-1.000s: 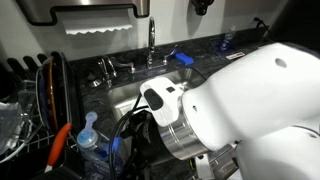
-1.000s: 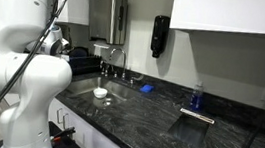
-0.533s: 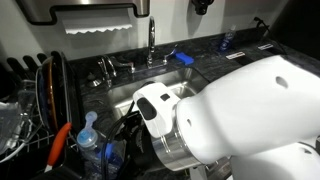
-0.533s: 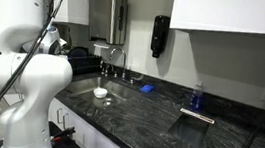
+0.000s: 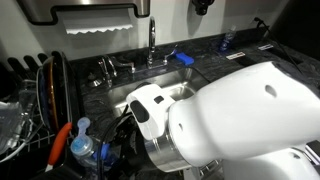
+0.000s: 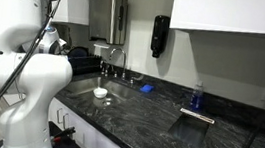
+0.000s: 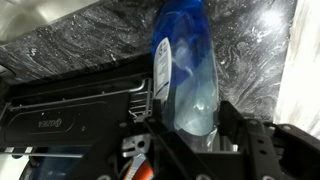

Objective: Pick the soap bottle and put it on the right of the counter

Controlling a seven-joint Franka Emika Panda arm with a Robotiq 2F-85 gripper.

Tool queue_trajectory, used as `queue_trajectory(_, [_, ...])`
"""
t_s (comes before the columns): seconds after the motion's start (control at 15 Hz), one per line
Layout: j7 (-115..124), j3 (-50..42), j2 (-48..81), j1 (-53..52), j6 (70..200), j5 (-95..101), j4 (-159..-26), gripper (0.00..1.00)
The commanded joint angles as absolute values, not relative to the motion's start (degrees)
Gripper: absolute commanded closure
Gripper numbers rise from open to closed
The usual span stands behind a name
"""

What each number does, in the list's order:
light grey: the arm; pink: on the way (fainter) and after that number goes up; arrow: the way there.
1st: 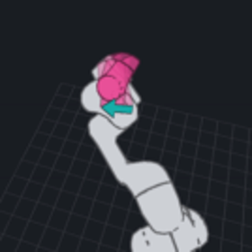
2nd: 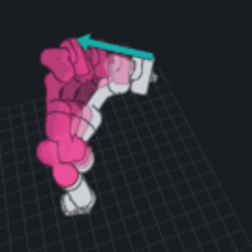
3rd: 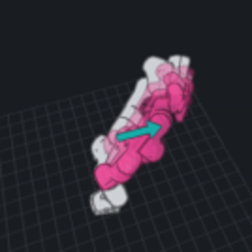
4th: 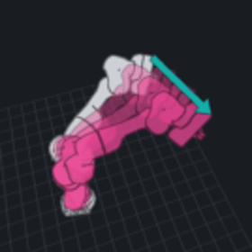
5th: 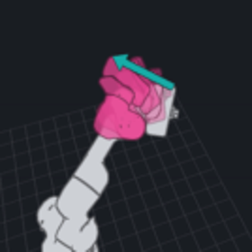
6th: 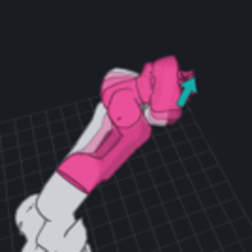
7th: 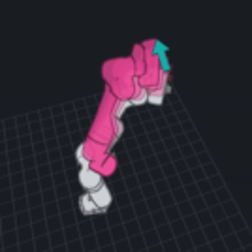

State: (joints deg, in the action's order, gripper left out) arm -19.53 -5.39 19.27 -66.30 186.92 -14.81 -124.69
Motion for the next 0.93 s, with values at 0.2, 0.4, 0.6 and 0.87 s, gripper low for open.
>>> queue_trajectory(0.2, [-18.60,-10.07,21.51,-70.34,188.93,-15.32,-123.36,0.87])
queue_trajectory(0.4, [-17.96,-12.31,20.94,-71.94,189.08,-15.62,-124.25,0.93])
queue_trajectory(0.6, [-17.15,-15.82,20.50,-74.22,189.25,-15.82,-125.36,0.92])
queue_trajectory(0.87, [-15.25,-21.60,20.06,-78.89,189.87,-16.29,-127.35,0.92])
